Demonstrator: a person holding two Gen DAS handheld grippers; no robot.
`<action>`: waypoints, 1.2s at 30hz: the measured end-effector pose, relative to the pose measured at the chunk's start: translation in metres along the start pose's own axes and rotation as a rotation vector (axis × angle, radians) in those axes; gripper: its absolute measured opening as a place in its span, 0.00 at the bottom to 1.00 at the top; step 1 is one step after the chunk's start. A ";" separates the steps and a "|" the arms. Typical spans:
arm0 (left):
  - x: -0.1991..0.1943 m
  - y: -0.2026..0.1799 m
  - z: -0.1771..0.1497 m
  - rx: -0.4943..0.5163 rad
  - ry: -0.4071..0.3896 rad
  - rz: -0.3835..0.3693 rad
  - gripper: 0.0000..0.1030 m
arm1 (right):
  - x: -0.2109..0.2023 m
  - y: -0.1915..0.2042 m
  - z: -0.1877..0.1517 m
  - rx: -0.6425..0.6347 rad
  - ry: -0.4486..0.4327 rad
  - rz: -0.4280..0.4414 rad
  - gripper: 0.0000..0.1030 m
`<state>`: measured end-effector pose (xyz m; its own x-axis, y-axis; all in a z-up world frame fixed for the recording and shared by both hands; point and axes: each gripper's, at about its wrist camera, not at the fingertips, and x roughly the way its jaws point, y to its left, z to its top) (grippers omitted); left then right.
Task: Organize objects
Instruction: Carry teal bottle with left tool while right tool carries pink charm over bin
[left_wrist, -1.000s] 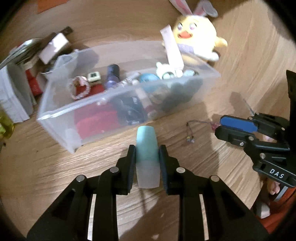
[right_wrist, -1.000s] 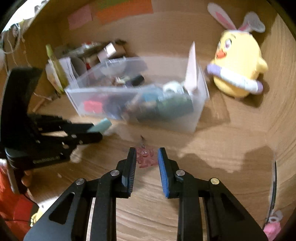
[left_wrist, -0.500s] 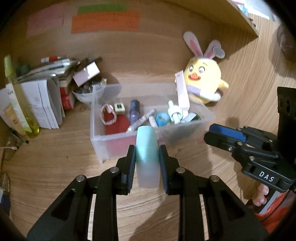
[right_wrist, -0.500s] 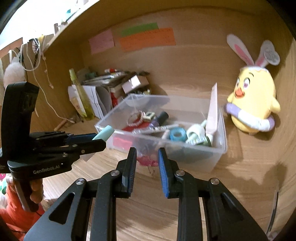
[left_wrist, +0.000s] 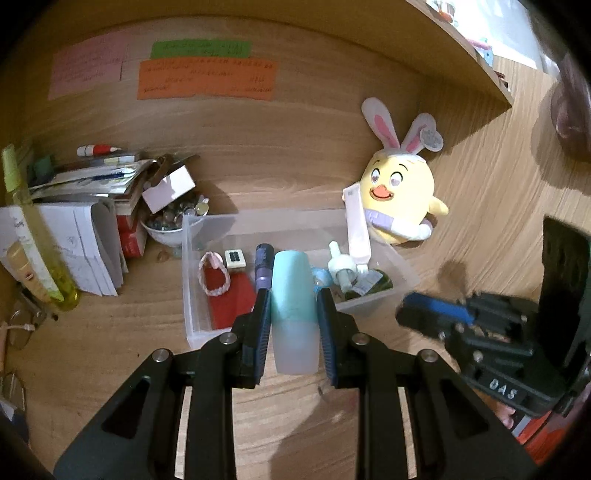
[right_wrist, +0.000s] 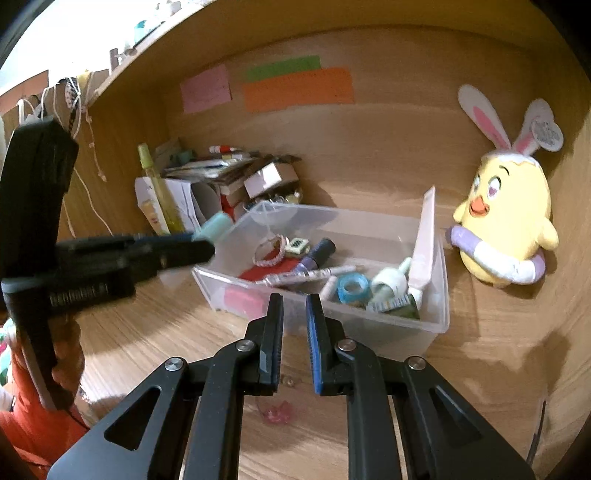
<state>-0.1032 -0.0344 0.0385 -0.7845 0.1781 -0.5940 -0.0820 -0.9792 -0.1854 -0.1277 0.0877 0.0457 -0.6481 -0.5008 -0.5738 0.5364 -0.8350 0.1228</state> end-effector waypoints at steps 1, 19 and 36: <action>0.002 0.002 0.003 -0.001 0.002 0.000 0.24 | 0.000 -0.002 -0.002 0.006 0.011 -0.004 0.11; 0.047 0.025 0.024 -0.050 0.059 0.019 0.24 | 0.041 0.005 -0.075 -0.005 0.283 0.044 0.35; 0.057 0.024 0.038 -0.048 0.066 0.027 0.24 | 0.043 0.006 -0.065 -0.025 0.259 -0.023 0.23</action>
<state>-0.1730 -0.0512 0.0304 -0.7440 0.1591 -0.6490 -0.0302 -0.9783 -0.2051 -0.1173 0.0757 -0.0308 -0.5019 -0.4044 -0.7646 0.5384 -0.8379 0.0897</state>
